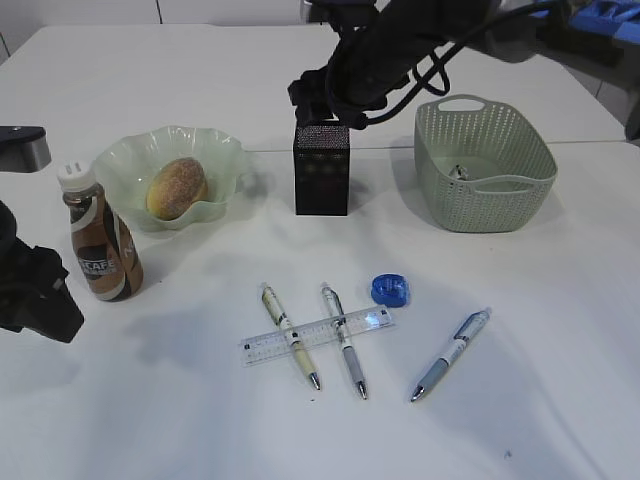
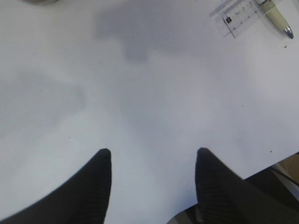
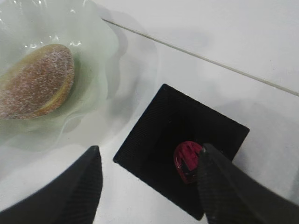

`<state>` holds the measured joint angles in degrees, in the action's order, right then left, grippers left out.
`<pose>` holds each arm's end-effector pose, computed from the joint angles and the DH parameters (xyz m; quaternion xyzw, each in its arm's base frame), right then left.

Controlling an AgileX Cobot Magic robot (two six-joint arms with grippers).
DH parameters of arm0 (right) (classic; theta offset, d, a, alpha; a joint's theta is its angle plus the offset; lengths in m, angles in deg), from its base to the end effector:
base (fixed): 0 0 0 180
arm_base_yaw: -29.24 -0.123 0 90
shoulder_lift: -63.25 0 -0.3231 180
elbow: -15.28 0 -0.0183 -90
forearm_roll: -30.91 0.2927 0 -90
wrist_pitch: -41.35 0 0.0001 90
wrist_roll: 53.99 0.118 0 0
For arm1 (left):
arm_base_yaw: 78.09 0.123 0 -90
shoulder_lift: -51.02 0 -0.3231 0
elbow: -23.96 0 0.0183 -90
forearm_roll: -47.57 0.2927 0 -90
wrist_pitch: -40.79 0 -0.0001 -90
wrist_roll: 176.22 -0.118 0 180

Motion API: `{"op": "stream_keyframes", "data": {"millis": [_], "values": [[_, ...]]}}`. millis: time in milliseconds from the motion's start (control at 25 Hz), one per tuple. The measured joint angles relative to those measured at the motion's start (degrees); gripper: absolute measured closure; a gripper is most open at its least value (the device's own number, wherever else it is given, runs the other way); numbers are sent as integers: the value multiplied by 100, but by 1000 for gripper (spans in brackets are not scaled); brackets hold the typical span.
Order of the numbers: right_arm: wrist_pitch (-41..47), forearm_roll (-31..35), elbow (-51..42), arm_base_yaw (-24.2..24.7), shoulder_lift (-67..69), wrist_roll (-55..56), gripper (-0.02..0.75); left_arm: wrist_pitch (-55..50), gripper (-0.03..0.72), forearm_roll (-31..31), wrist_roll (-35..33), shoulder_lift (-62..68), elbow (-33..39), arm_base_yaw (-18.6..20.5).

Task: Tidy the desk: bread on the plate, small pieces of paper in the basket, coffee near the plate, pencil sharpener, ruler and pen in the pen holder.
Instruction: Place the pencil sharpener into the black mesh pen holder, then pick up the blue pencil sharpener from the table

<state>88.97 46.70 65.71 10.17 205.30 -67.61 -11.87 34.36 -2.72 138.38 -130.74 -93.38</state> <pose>0.5829 0.2266 0.2456 -0.2119 0.9055 0.1436 0.3385 0.2770 -0.0980 0.2380 0.1297 0.9783 -0.1090 0.1189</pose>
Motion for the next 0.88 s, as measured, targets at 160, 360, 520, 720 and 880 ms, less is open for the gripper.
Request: {"op": "stream_keyframes", "data": {"millis": [160, 360, 520, 720, 880], "values": [[848, 0, 417, 0, -163, 18, 239, 0, 286, 0, 0, 0, 0, 0], [1310, 35, 482, 48, -347, 209, 240, 0, 287, 0, 0, 0, 0, 0], [2032, 142, 482, 143, -358, 606, 241, 0, 287, 0, 0, 0, 0, 0], [2310, -85, 482, 187, -358, 894, 298, 0, 287, 0, 0, 0, 0, 0], [2334, -91, 482, 187, -415, 1053, 360, -11, 287, 0, 0, 0, 0, 0]]}}
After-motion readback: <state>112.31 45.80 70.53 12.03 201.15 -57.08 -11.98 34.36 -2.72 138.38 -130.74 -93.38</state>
